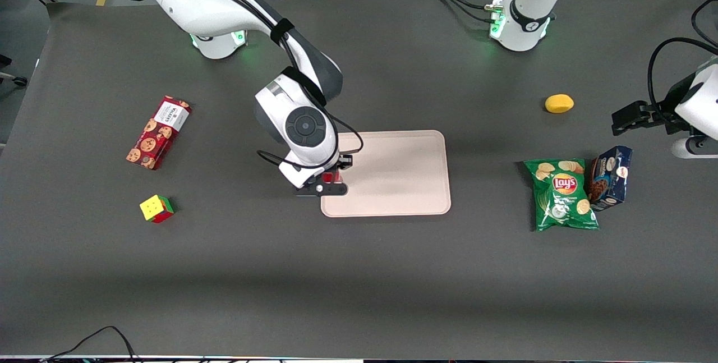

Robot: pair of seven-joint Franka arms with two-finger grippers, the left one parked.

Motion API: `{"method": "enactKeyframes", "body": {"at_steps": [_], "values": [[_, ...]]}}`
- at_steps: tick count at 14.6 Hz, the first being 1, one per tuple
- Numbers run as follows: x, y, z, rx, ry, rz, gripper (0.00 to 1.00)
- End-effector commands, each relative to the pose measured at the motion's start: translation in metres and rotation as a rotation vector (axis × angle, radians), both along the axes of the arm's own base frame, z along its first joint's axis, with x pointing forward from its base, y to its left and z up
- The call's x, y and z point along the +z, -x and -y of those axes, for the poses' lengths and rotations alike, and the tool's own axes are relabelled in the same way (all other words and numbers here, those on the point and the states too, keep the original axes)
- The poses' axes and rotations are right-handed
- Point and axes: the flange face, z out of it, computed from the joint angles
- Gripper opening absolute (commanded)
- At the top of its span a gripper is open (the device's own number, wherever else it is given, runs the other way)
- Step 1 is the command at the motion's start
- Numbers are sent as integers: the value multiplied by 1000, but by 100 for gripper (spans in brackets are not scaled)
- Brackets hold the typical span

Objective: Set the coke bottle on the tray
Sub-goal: 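Lower the bottle onto the tray and open the right gripper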

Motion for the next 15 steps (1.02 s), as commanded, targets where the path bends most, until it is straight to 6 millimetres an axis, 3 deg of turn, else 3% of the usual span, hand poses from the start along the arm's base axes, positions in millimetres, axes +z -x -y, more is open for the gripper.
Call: {"method": "enactKeyframes", "body": {"at_steps": [1, 4, 7, 10, 12, 15], "values": [[1, -3, -4, -19, 7, 20, 100], [4, -4, -4, -21, 3, 24, 100], [31, -8, -4, -7, -19, 57, 100], [93, -10, 6, 78, -59, 119, 100], [140, -6, 25, 172, -52, 134, 100], [207, 0, 75, 141, -17, 127, 100]]}}
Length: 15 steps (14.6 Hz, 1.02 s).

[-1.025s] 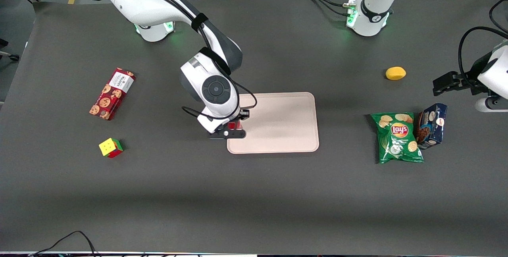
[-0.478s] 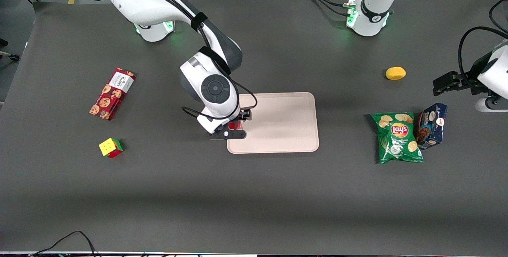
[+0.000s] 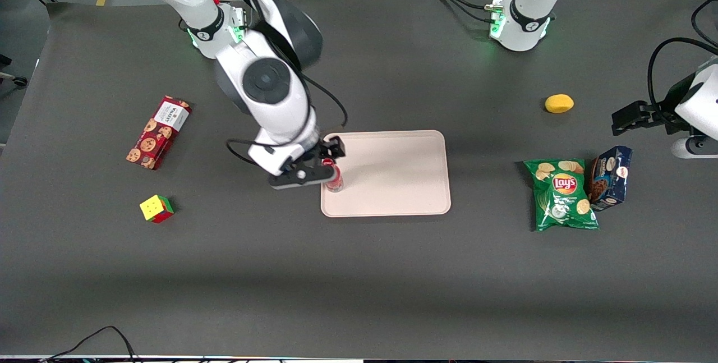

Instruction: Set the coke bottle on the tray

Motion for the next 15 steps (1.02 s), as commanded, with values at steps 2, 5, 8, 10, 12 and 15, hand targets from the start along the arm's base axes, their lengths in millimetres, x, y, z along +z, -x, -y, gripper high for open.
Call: {"method": "enactKeyframes", "body": {"at_steps": [2, 5, 8, 10, 12, 15], "values": [[90, 19, 84, 69, 78, -20, 100], [109, 36, 147, 45, 82, 7, 100], [107, 42, 205, -41, 81, 27, 100], [114, 35, 248, -111, 82, 26, 100], [127, 21, 296, -186, 81, 37, 100], [144, 16, 350, -273, 80, 48, 100]]}}
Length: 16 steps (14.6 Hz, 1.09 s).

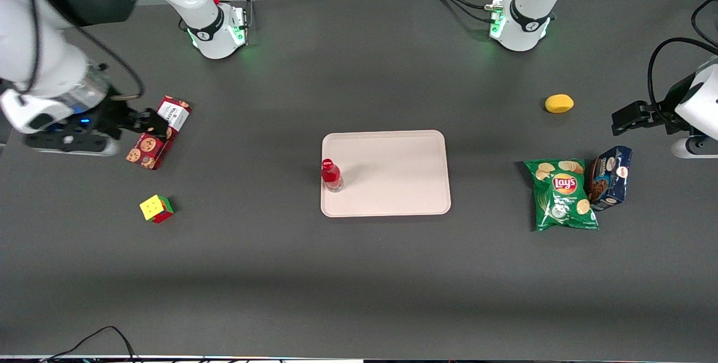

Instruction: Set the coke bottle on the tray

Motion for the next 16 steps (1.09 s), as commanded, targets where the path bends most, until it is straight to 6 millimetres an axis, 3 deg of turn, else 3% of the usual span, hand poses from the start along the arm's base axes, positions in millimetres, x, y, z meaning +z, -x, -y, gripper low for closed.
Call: {"method": "enactKeyframes", "body": {"at_steps": [1, 3, 6, 10, 16], "values": [[22, 6, 53, -70, 2, 11, 100], [29, 13, 82, -126, -4, 5, 100], [32, 11, 97, -149, -23, 9, 100], [32, 8, 100, -57, -32, 0, 100], [29, 10, 94, -61, -84, -31, 100]]}}
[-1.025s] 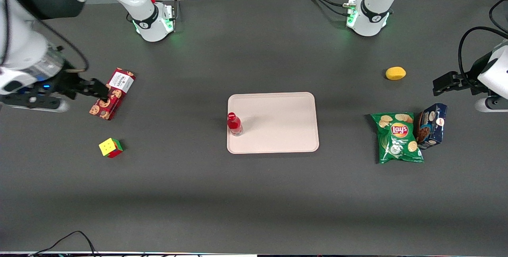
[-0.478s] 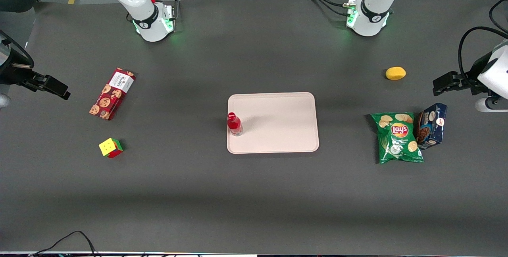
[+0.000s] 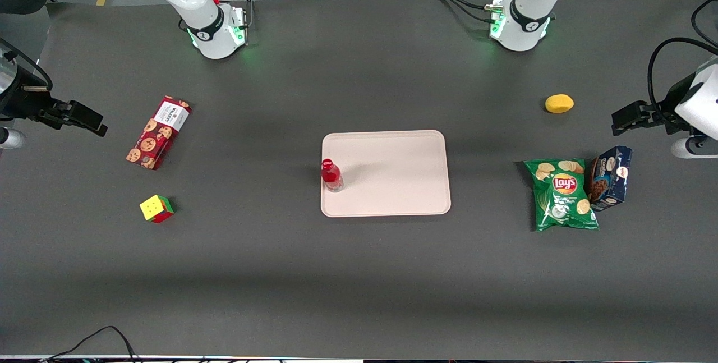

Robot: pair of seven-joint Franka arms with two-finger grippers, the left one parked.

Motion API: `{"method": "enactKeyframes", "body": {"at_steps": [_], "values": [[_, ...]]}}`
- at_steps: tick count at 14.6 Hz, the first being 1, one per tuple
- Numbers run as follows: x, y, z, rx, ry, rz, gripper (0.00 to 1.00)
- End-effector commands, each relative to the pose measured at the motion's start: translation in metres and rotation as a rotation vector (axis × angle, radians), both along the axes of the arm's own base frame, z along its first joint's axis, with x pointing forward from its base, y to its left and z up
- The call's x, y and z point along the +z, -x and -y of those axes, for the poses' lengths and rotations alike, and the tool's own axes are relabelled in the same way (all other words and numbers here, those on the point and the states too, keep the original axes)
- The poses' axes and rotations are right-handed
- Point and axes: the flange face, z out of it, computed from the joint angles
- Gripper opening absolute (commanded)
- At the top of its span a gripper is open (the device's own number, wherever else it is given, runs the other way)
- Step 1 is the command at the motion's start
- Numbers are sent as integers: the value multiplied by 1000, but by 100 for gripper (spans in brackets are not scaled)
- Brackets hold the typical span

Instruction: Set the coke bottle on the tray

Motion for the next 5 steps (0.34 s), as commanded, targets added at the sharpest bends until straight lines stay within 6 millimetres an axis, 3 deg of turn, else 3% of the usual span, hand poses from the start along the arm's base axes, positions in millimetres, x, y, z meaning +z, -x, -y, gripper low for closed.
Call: {"method": "enactKeyframes", "body": {"at_steps": [1, 5], "values": [[3, 0, 1, 24, -25, -15, 100], [3, 0, 1, 33, -25, -16, 100]]}}
